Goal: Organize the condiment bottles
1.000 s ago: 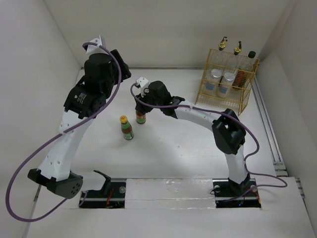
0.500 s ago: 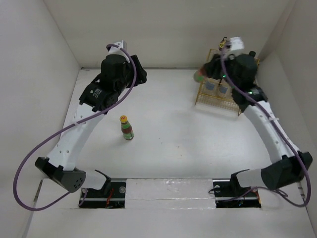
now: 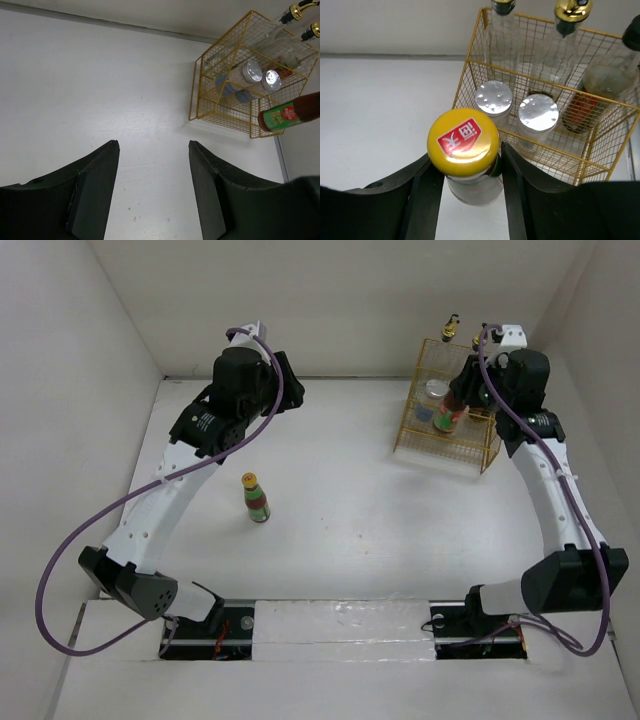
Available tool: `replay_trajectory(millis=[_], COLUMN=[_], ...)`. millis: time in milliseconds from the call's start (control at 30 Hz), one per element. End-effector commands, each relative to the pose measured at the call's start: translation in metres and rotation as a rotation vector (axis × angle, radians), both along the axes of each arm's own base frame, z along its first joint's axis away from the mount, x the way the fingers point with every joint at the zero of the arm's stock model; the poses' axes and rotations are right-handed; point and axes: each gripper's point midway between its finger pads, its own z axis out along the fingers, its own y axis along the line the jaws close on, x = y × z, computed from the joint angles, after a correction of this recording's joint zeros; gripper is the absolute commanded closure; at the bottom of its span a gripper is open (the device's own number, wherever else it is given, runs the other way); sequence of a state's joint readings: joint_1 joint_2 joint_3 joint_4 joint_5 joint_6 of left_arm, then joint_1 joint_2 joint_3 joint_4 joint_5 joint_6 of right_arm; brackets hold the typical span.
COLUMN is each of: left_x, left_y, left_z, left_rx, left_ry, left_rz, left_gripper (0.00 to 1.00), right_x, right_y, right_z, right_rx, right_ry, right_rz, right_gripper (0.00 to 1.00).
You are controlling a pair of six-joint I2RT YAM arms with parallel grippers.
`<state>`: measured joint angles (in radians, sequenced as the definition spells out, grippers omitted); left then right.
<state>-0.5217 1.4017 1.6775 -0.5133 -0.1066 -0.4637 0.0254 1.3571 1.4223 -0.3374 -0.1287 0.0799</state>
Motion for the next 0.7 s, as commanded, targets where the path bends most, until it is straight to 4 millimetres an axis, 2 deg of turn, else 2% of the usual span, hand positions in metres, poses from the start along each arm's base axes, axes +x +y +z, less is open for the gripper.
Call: replay_trajectory(millis=[0, 67, 100, 133, 200, 233, 300, 333, 367, 567, 600, 667], left_x=[0.000, 0.000, 0.000, 0.000, 0.000, 0.000, -0.001, -0.001, -0.001, 0.000, 0.000, 0.000], left_y=[-0.001, -0.001, -0.001, -0.001, -0.001, -0.001, 0.002, 0.003, 0.003, 0.004, 0.004, 0.004], left_z=[0.023, 0.019, 0.019, 0.019, 0.014, 0.010, 0.014, 0.014, 0.014, 0.010, 0.006, 0.006], left_rx=[-0.028, -0.023, -0.023, -0.023, -0.017, -0.013, -0.015, -0.012, -0.012, -0.005, 0.000, 0.000], left_ry=[-0.066, -0.059, -0.058, -0.058, -0.048, -0.040, -0.051, -0.052, -0.052, -0.046, -0.038, -0.038], left_rz=[-0.012, -0.012, -0.012, -0.012, -0.012, -0.012, -0.003, 0.005, 0.005, 0.014, 0.014, 0.014], left_gripper=[0.47, 0.47, 0.47, 0.47, 0.47, 0.47, 0.47, 0.47, 0.47, 0.47, 0.47, 0.47], right_x=[0.017, 0.026, 0.034, 0.040, 0.052, 0.056, 0.065, 0.067, 0.069, 0.081, 0.082, 0.083], right_y=[0.006, 0.016, 0.020, 0.015, 0.024, 0.021, 0.026, 0.027, 0.028, 0.038, 0.032, 0.033], right_z=[0.036, 0.041, 0.026, 0.025, 0.016, 0.012, -0.001, -0.006, -0.002, -0.030, -0.030, -0.032], right_rx=[0.021, 0.009, 0.001, -0.005, -0.030, -0.034, -0.035, -0.035, -0.040, -0.049, -0.057, -0.064], right_ry=[-0.145, -0.167, -0.135, -0.132, -0.125, -0.122, -0.101, -0.092, -0.108, -0.076, -0.075, -0.083], right_rz=[0.043, 0.067, 0.078, 0.048, 0.061, 0.043, 0.053, 0.053, 0.038, 0.036, 0.002, -0.019], right_gripper=[0.93, 0.93, 0.93, 0.93, 0.93, 0.93, 0.93, 0.93, 0.93, 0.93, 0.93, 0.93])
